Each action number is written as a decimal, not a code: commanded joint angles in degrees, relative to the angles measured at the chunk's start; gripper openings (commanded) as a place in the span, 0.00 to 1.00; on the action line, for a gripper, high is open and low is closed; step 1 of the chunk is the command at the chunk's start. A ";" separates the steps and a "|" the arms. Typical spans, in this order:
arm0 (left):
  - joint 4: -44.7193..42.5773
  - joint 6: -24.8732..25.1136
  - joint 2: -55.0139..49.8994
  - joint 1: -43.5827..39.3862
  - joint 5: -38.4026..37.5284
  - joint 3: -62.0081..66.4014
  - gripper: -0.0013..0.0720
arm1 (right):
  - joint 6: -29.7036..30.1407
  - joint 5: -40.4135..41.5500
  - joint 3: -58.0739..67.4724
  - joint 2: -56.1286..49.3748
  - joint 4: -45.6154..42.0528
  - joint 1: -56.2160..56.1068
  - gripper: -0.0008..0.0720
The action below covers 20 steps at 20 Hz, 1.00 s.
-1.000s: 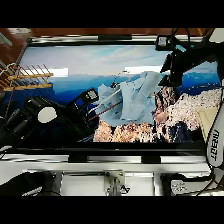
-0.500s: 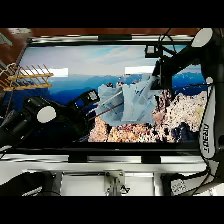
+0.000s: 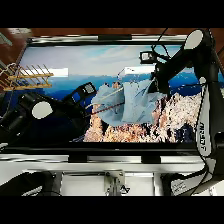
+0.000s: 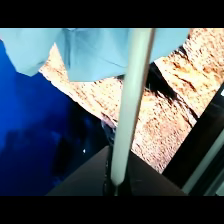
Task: Fold the shirts.
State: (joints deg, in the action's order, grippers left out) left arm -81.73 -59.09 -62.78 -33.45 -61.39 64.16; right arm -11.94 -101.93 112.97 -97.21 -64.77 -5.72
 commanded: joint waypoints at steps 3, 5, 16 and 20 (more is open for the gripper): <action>0.13 0.11 -0.07 7.15 6.34 0.15 0.15 | -1.11 -2.12 0.00 0.13 0.87 -0.11 0.12; -0.98 0.11 -0.07 9.86 7.98 0.15 0.50 | -1.11 -2.12 0.00 0.37 0.59 -0.11 0.12; -6.36 -10.64 0.35 22.80 13.77 10.49 0.87 | -8.85 -1.75 0.00 5.07 -0.28 -0.11 0.12; -1.11 -30.32 1.03 32.79 11.06 10.51 0.84 | -12.96 -1.64 0.00 10.16 -0.22 -0.11 0.12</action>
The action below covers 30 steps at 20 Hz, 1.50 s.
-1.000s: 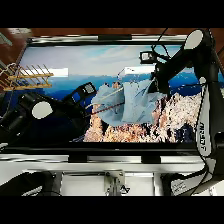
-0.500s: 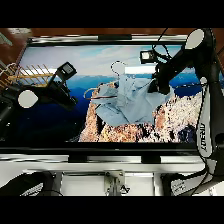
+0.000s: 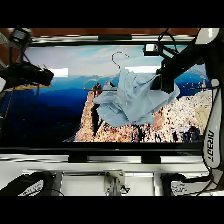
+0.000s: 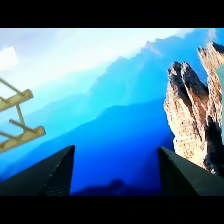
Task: Fold the shirts.
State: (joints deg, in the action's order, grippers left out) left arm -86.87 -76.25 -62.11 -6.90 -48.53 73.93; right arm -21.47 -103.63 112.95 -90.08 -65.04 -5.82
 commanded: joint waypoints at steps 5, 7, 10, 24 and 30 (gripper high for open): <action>27.65 -12.46 0.33 13.20 -2.16 -11.26 0.84 | -4.74 0.13 0.02 7.39 0.09 0.00 0.12; 39.01 -8.41 0.28 10.71 0.37 -19.96 0.84 | -5.97 0.11 0.02 7.78 0.24 0.00 0.12; 62.01 2.21 0.02 0.85 10.23 -31.98 0.71 | -7.28 0.07 0.02 7.82 1.14 -0.02 0.12; 117.52 34.23 -17.81 -24.55 21.42 -21.79 0.73 | -9.38 0.09 0.02 7.80 1.51 0.00 0.12; 117.31 38.12 -17.62 -20.76 12.28 -21.81 0.66 | -9.38 0.09 0.02 7.80 1.49 0.00 0.12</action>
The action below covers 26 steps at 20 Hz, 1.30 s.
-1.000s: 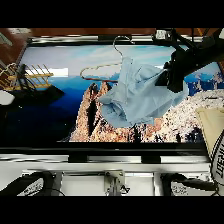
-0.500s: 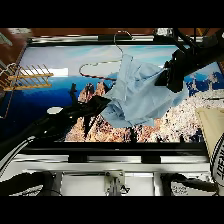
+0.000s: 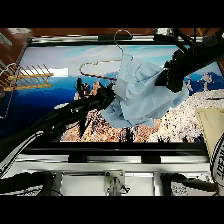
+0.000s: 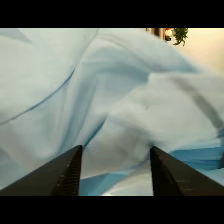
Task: Fold the shirts.
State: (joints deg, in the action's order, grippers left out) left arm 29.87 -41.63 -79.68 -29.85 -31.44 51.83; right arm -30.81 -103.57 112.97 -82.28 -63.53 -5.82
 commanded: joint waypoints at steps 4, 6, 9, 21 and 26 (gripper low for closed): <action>-9.05 2.49 -0.11 8.74 -10.05 0.22 0.48 | -0.02 0.13 0.00 0.00 -0.07 0.00 0.12; -11.06 1.97 -0.55 9.44 -13.22 0.22 0.48 | -0.04 0.42 0.00 0.00 -0.55 0.00 0.12; -10.82 2.62 -1.84 7.13 -13.64 0.24 0.48 | -0.13 0.39 0.00 0.00 -0.68 0.00 0.12; 7.74 12.48 -7.10 6.01 -12.63 0.31 0.09 | -1.53 0.35 0.00 0.00 -0.63 0.00 0.12; 7.69 12.46 -4.85 16.39 -13.77 0.48 0.09 | -1.55 1.07 0.00 0.00 3.56 0.00 0.12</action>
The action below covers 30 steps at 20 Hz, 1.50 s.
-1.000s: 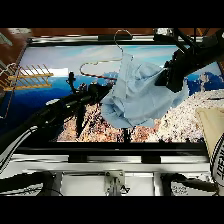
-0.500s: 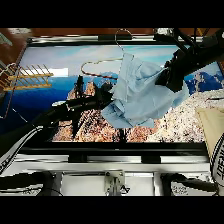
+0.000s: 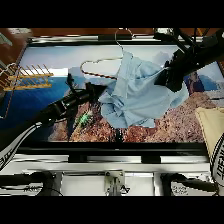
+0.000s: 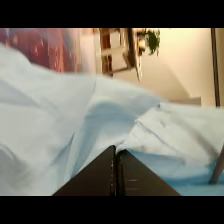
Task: Fold the shirts.
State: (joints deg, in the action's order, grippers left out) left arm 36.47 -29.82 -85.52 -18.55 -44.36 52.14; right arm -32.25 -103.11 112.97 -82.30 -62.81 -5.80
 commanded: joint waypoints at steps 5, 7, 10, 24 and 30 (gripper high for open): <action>1.07 0.61 1.46 14.32 -8.41 7.80 0.09 | -0.07 8.37 0.00 0.02 11.69 -0.02 0.12; 1.05 -0.02 1.46 15.91 -8.48 11.61 0.08 | -0.07 10.21 0.00 0.02 13.44 -0.02 0.12; 0.87 -0.48 1.53 17.73 -8.87 15.50 0.08 | -0.07 10.27 0.00 -0.04 11.32 -0.02 0.12; 0.83 -0.35 1.62 22.73 -22.64 17.49 0.08 | -0.04 14.86 0.00 -0.04 0.52 -0.02 0.12; 0.87 -0.20 1.62 22.82 -23.52 17.92 0.09 | 0.20 12.83 0.00 -0.85 -0.07 -0.02 0.12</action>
State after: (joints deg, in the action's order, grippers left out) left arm 37.28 -30.24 -83.94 4.12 -67.09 69.73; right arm -32.08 -88.71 112.97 -82.63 -62.15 -5.85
